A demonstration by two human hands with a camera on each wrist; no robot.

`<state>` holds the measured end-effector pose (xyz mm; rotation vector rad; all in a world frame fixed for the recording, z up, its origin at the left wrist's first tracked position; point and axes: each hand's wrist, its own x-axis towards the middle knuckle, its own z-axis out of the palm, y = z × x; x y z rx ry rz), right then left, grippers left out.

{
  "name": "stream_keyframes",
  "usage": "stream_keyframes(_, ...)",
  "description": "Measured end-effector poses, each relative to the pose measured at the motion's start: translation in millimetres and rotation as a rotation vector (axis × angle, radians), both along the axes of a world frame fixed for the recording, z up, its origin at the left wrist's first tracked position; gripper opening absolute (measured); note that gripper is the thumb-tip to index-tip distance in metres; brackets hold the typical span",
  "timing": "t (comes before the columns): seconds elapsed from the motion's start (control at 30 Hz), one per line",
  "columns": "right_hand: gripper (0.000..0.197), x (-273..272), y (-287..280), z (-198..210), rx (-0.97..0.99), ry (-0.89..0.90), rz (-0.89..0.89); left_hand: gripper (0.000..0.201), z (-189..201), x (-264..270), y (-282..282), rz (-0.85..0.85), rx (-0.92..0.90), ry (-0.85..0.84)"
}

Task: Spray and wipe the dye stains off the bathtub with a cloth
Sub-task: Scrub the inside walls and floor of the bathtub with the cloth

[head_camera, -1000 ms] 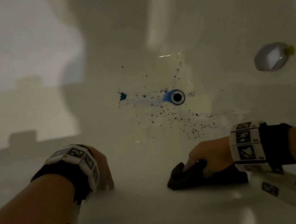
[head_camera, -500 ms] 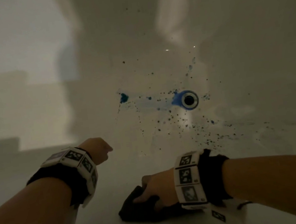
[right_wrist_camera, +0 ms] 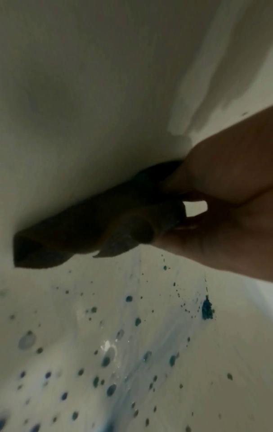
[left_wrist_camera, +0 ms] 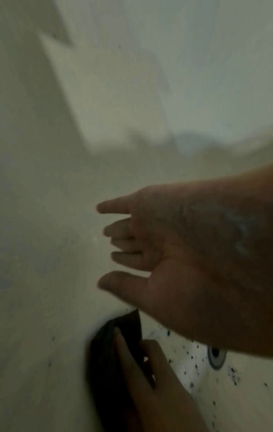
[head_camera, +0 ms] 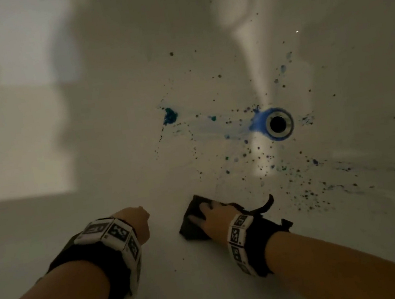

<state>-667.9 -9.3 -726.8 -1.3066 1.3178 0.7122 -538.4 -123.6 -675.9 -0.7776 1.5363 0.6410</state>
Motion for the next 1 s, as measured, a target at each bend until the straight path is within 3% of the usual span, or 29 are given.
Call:
stream_keyframes(0.13,0.054,-24.8,-19.9,-20.7,-0.156,0.059,0.136,0.061,-15.1,-0.4,-25.2,0.093,-0.143,0.055)
stream_keyframes(0.3,0.058,-71.1,-58.7,-43.7,-0.293,0.353,-0.108,0.068,-39.9,2.2,-85.8,0.100,-0.365,0.145)
stream_keyframes(0.4,0.057,-75.8,-72.6,-34.8,-0.341,0.405,-0.246,0.068,-49.4,6.7,-113.5,0.040,-0.365,0.115)
stream_keyframes(0.47,0.054,-57.5,-68.7,-16.9,-0.358,0.278,-0.235,0.067,-55.5,13.2,-119.2,-0.003,-0.318,0.085)
stream_keyframes(0.57,0.051,3.1,-57.2,9.5,-0.376,-0.137,-0.157,0.069,-62.0,19.9,-120.0,0.009,-0.289,0.094)
stream_keyframes(0.67,0.048,63.2,-54.2,-6.0,-0.207,-0.339,0.174,0.066,-62.8,18.5,-120.0,0.015,-0.247,0.067)
stream_keyframes(0.7,0.048,76.9,-58.8,-20.3,-0.187,-0.336,0.190,0.063,-63.2,17.9,-121.5,-0.001,-0.234,0.049)
stream_keyframes(0.77,0.047,88.8,-72.1,-53.5,-0.274,-0.201,0.117,0.060,-65.1,18.5,-126.1,-0.023,-0.217,0.028)
stream_keyframes(0.83,0.048,75.1,-103.6,-54.3,-0.315,-0.077,-0.066,0.062,-65.9,20.7,-127.9,-0.009,-0.210,0.033)
stream_keyframes(0.9,0.047,45.7,-133.9,-45.8,-0.450,0.102,-0.163,0.065,-65.4,19.7,-128.2,0.014,-0.208,0.040)
stream_keyframes(0.93,0.045,28.0,-146.7,-53.5,-0.625,0.206,-0.177,0.065,-64.7,18.5,-129.2,0.013,-0.205,0.039)
stream_keyframes(1.0,0.049,-18.3,-159.6,-60.3,-0.642,0.338,-0.201,0.062,-61.0,16.2,-132.7,-0.014,-0.194,0.015)
